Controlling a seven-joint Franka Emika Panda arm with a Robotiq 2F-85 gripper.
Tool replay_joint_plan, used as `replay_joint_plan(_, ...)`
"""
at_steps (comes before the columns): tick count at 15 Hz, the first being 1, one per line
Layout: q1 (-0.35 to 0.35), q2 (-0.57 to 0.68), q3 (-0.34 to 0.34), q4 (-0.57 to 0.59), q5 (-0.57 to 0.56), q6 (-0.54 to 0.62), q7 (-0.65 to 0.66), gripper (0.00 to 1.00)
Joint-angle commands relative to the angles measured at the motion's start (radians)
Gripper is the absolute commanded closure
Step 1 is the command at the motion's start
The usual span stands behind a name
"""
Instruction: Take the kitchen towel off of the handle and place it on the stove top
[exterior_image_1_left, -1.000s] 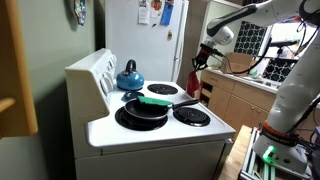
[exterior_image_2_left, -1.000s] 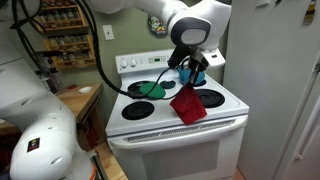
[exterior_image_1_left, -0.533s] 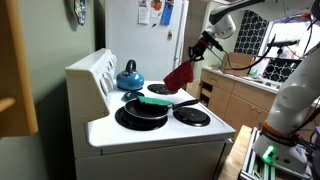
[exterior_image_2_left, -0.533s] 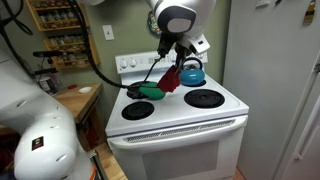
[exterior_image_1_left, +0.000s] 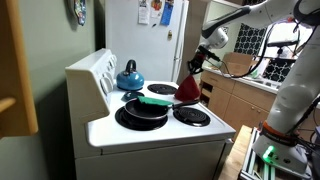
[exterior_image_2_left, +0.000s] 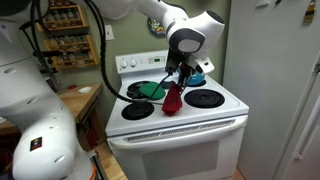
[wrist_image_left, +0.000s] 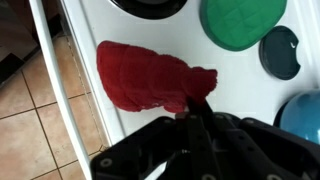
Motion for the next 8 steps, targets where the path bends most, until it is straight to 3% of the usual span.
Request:
replay_joint_plan(1, -0.003, 0.031, 0.009, 0.004, -0.075, 0.054, -0.004, 0.63)
replay_joint_plan(5, 0.018, 0.003, 0.035, -0.006, -0.144, 0.187, -0.009, 0.34)
replay_joint_plan(8, 0.032, -0.022, 0.058, -0.006, -0.173, 0.222, -0.011, 0.12)
